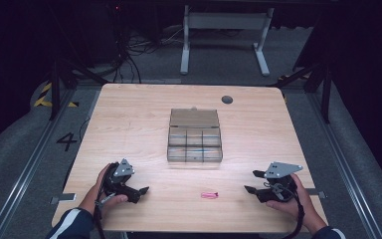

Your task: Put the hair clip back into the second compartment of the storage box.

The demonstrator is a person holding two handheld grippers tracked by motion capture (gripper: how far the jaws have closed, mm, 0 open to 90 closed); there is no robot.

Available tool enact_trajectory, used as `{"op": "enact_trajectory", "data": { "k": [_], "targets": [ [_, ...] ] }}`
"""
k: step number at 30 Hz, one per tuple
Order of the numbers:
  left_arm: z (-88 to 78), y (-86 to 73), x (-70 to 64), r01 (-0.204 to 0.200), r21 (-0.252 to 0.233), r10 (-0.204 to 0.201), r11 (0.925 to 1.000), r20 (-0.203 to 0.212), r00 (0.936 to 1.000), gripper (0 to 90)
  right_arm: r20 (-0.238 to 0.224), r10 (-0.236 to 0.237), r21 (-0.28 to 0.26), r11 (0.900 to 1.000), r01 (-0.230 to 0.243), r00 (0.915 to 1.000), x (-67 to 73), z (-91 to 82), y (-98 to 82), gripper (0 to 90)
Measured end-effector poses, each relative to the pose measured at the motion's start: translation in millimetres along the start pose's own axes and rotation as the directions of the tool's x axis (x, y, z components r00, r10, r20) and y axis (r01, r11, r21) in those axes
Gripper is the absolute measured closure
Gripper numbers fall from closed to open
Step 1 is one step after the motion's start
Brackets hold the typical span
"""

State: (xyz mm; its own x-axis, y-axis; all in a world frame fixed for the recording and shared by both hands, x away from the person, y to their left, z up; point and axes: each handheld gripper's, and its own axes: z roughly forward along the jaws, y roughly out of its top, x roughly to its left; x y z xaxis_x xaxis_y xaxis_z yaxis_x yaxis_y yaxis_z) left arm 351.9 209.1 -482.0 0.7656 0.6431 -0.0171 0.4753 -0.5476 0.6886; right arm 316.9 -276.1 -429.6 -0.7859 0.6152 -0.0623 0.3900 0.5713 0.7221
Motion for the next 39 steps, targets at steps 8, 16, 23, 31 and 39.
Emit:
{"op": "enact_trajectory", "data": {
  "k": [8, 16, 23, 31, 39],
  "targets": [
    [0.0, 0.0, 0.0, 0.0, 0.0, 0.0, 1.0, 0.0, 1.0, 0.6, -0.043, -0.046, 0.024, 0.999, 0.047, 0.998, 12.3, 12.4, 11.8, 40.0],
    [0.1, -0.1, 0.0, 0.0, -0.001, 0.0, 1.0, -0.001, 1.0, 0.6, -0.088, -0.082, 0.017, 0.996, 0.084, 0.9927, 25.7, 22.5, 24.8, 42.7],
    [0.0, 0.0, 0.0, 0.0, 0.0, 0.0, 1.0, 0.0, 1.0, 0.6, -0.134, -0.137, 0.009, 0.99, 0.139, 0.9816, 44.3, 34.7, 39.2, 45.1],
    [0.0, 0.0, 0.0, 0.0, 0.0, 0.0, 1.0, 0.0, 1.0, 0.6, -0.181, -0.157, 0.007, 0.987, 0.161, 0.9709, 57.7, 45.8, 44.7, 49.8],
    [0.1, -0.1, 0.0, 0.001, -0.001, -0.001, 1.0, 0.0, 1.0, 0.6, -0.207, -0.178, 0.018, 0.982, 0.186, 0.962, 66.4, 57.4, 47.8, 52.6]
  ]
}}
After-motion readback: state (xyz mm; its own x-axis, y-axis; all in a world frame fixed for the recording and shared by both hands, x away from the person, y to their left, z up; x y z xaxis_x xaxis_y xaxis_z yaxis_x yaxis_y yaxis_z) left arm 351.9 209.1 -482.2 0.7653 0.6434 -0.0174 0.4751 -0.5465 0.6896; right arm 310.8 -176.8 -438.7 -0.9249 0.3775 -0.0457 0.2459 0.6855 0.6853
